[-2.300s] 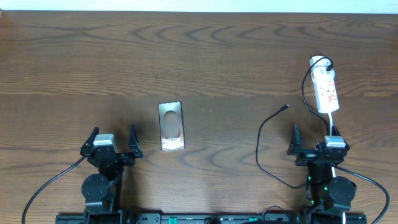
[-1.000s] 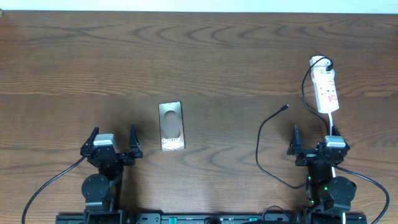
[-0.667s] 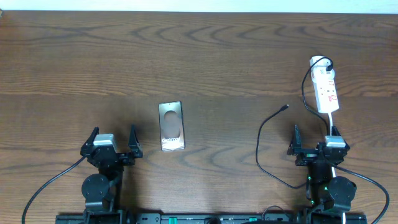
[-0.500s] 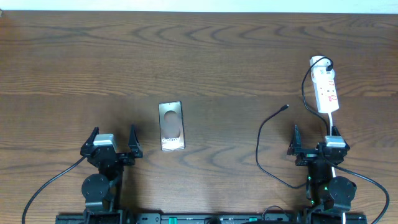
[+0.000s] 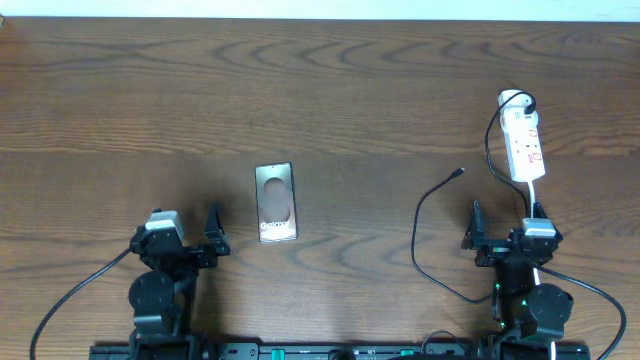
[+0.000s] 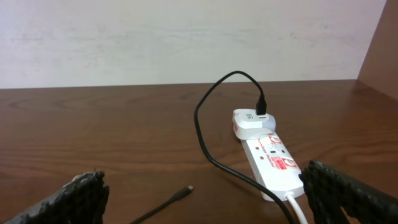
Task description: Plug charger to phone and switch on socket
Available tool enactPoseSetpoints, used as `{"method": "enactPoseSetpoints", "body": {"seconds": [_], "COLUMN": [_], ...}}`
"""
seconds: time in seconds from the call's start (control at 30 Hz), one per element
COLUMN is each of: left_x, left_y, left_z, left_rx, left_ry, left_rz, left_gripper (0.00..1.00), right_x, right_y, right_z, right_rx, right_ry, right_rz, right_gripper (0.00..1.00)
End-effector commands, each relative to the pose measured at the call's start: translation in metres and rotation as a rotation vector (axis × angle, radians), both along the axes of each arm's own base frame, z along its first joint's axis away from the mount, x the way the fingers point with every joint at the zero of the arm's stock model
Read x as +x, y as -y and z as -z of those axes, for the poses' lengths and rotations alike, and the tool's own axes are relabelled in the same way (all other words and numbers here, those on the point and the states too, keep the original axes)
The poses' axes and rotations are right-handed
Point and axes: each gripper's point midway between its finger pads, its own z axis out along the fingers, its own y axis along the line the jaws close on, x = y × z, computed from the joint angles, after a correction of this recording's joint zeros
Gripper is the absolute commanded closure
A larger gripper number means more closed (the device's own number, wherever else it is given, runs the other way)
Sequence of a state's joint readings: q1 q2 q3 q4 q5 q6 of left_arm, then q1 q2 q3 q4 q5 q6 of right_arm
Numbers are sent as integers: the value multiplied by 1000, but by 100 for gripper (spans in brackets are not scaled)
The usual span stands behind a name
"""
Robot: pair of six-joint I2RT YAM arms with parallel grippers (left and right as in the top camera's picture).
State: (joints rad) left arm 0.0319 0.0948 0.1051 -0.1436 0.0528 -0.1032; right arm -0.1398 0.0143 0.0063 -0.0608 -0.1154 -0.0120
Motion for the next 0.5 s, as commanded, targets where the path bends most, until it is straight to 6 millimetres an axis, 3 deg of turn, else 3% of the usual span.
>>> {"method": "enactPoseSetpoints", "body": {"seconds": [0.0,0.47], "left_x": [1,15], "left_y": [3,37], "left_z": [-41,-111], "left_rx": [-27,-81], "left_ry": [5,-222], "left_rz": [16,178], "left_gripper": [2,2], "right_x": [0,0], "right_y": [0,0], "right_z": [0,0], "right_rx": [-12,-12], "right_ry": [3,3], "right_rz": [1,1], "right_gripper": [1,1]}}
